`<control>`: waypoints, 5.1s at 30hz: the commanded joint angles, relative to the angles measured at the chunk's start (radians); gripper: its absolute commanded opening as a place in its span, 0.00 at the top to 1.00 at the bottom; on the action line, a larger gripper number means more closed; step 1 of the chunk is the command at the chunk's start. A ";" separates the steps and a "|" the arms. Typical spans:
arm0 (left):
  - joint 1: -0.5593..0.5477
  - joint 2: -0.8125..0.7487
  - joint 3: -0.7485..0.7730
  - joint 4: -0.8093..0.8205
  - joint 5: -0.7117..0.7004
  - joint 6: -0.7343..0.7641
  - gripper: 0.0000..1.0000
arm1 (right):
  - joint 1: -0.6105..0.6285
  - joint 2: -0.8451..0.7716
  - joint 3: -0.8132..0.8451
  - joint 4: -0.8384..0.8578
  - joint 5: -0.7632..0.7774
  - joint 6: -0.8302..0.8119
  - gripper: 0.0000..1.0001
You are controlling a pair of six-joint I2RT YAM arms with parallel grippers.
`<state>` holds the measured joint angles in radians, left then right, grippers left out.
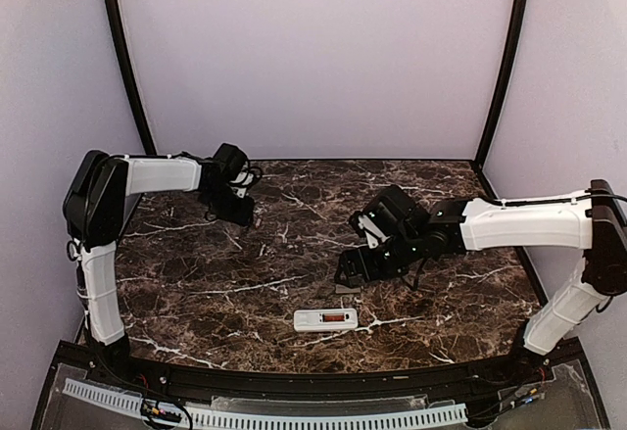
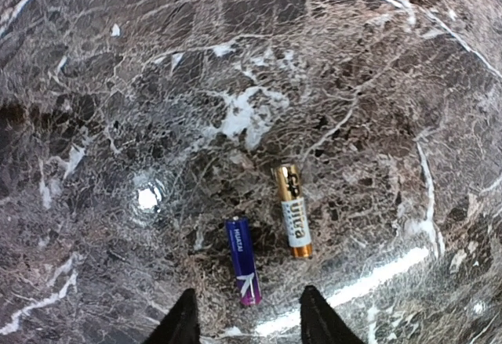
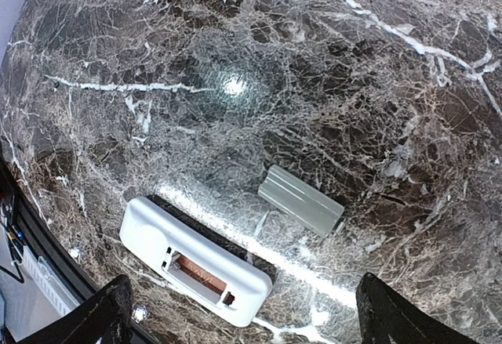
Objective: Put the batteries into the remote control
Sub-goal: Pick up the battery from the center of the board, then place the battery in the battery compartment, then load the battery into the battery compartment.
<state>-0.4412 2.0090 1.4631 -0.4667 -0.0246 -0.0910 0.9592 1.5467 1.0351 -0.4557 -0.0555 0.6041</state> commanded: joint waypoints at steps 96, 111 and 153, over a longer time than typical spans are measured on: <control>-0.728 0.063 0.120 -0.242 0.081 0.373 0.88 | -0.185 -0.382 -0.239 0.032 0.048 -0.032 0.01; -0.724 0.031 0.142 -0.257 0.068 0.337 0.72 | -0.185 -0.382 -0.221 0.045 0.001 -0.116 0.01; -0.387 -0.614 -0.509 0.209 -0.047 -0.031 0.16 | 0.033 0.364 0.273 -0.183 -0.323 -1.052 0.42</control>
<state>-0.8337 1.4006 0.9699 -0.2592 -0.0513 -0.1337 0.9783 1.9011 1.3136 -0.6350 -0.3565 -0.4294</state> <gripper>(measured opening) 0.835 0.573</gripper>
